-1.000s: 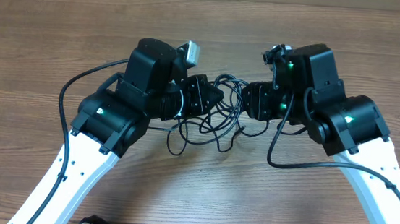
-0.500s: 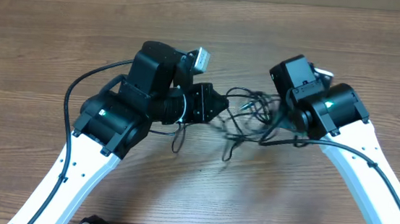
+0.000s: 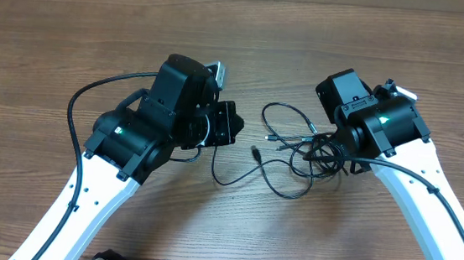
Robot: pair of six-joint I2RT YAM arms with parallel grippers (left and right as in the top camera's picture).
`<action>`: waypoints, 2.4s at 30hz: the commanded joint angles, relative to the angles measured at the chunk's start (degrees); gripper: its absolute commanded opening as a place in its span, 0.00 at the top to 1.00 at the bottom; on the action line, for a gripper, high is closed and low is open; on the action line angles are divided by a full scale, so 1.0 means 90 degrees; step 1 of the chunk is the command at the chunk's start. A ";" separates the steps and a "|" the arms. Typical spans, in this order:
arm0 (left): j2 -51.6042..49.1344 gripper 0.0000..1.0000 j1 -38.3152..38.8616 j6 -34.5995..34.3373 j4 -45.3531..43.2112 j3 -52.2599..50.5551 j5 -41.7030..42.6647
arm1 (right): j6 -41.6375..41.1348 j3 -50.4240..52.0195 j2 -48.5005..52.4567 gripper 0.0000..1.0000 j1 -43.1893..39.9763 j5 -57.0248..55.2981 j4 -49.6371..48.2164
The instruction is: Untangle cables
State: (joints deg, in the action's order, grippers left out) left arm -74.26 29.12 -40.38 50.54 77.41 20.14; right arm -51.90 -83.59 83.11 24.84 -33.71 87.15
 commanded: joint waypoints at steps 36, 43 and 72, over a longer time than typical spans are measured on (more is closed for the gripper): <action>-0.0374 0.93 -0.0032 0.0299 -0.0789 0.0090 -0.0590 | 0.4109 0.3971 -0.0801 0.12 -0.4964 0.7101 -0.4634; -0.0408 0.92 -0.0032 0.0277 -0.0818 0.0090 -0.0590 | 0.3568 0.4082 -0.0250 0.07 -0.4376 0.6319 -0.5676; -0.0452 0.95 -0.0032 0.0250 -0.0857 0.0090 -0.0593 | 0.3937 0.4085 0.0240 0.03 -0.3575 0.6076 -0.5625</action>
State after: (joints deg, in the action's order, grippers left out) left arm -77.91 29.10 -38.79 43.03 77.41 14.55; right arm -17.08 -46.78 84.93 -7.73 21.52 36.71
